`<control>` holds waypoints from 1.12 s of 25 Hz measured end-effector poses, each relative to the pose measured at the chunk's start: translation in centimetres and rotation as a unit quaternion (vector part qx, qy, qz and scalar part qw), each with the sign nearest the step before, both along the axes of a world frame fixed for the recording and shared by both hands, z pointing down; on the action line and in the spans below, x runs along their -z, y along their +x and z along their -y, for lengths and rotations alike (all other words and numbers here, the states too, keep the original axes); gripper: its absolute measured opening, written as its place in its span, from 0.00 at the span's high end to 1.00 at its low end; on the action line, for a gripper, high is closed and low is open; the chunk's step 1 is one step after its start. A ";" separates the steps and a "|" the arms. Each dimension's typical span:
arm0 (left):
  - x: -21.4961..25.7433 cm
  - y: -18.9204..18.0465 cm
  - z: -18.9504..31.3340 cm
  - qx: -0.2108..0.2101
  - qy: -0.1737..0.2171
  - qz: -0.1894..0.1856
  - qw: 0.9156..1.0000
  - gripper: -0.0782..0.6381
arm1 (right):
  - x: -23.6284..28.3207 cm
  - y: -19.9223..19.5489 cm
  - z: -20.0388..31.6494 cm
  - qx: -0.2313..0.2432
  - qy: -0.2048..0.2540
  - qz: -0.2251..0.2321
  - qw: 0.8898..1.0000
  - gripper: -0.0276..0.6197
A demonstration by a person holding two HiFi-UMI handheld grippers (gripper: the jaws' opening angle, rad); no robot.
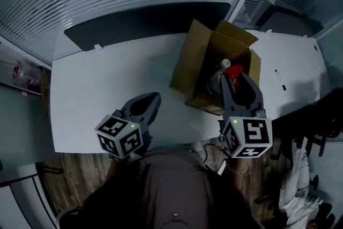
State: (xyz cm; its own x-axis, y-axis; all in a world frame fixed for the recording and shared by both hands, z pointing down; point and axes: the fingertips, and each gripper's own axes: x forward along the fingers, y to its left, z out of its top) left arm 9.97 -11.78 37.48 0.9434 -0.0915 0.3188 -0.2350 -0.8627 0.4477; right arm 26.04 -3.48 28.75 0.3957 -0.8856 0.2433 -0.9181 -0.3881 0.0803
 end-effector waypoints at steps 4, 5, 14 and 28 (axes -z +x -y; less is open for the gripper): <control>0.2 -1.2 -0.3 0.000 0.002 -0.003 1.000 0.88 | 1.2 -1.1 -0.6 -0.007 0.006 -0.021 1.000 0.70; 0.3 -1.6 -0.4 0.000 0.003 -0.004 1.000 0.88 | 1.4 -1.4 -0.8 -0.008 0.008 -0.025 1.000 0.71; 0.6 -4.7 -1.0 0.001 0.006 -0.013 1.000 0.88 | 3.4 -5.3 -1.5 0.002 0.029 -0.042 0.999 0.71; 0.6 -9.3 -1.3 0.030 0.008 -0.020 0.999 0.88 | 4.7 -10.8 -1.3 0.047 0.051 -0.042 0.997 0.71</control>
